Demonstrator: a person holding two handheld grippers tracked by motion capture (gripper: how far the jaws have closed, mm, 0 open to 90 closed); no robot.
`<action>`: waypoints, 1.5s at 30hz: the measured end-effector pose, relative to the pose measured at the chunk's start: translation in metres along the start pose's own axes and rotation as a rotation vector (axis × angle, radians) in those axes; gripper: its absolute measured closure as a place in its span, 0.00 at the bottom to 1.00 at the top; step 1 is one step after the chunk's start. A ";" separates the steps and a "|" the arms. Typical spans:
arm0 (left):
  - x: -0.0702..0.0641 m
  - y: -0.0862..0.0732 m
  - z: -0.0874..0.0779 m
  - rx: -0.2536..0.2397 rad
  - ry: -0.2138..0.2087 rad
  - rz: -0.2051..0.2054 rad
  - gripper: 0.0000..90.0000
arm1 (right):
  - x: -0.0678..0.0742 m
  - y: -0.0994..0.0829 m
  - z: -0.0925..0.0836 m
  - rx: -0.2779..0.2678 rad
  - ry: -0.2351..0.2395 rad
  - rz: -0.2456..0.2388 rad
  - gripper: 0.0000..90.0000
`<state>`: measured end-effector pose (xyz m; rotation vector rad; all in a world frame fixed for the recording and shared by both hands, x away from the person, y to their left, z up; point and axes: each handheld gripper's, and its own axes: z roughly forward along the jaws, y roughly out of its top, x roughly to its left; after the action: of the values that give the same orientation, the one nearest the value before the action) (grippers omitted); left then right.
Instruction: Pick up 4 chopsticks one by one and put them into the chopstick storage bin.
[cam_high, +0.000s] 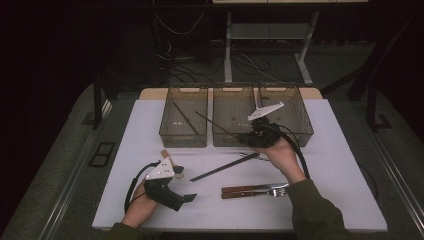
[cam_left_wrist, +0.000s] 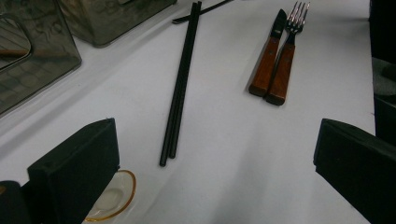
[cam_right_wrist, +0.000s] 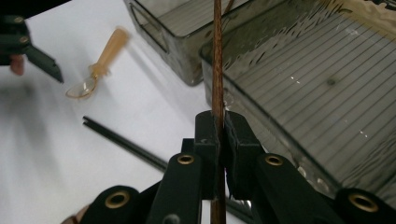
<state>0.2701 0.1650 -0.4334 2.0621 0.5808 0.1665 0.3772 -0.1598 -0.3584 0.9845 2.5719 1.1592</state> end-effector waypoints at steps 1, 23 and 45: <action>0.000 0.000 0.000 0.000 0.002 0.000 0.00 | 0.001 0.004 0.002 0.004 -0.006 0.003 0.94; 0.002 0.001 0.000 0.002 0.005 0.003 0.00 | 0.005 0.070 0.052 0.051 -0.065 0.052 0.94; 0.005 0.001 0.004 0.010 0.010 0.009 0.00 | 0.005 0.110 0.109 0.087 -0.118 0.130 0.94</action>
<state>0.2761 0.1641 -0.4350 2.0743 0.5795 0.1791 0.4706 -0.0366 -0.3545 1.2177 2.5164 0.9924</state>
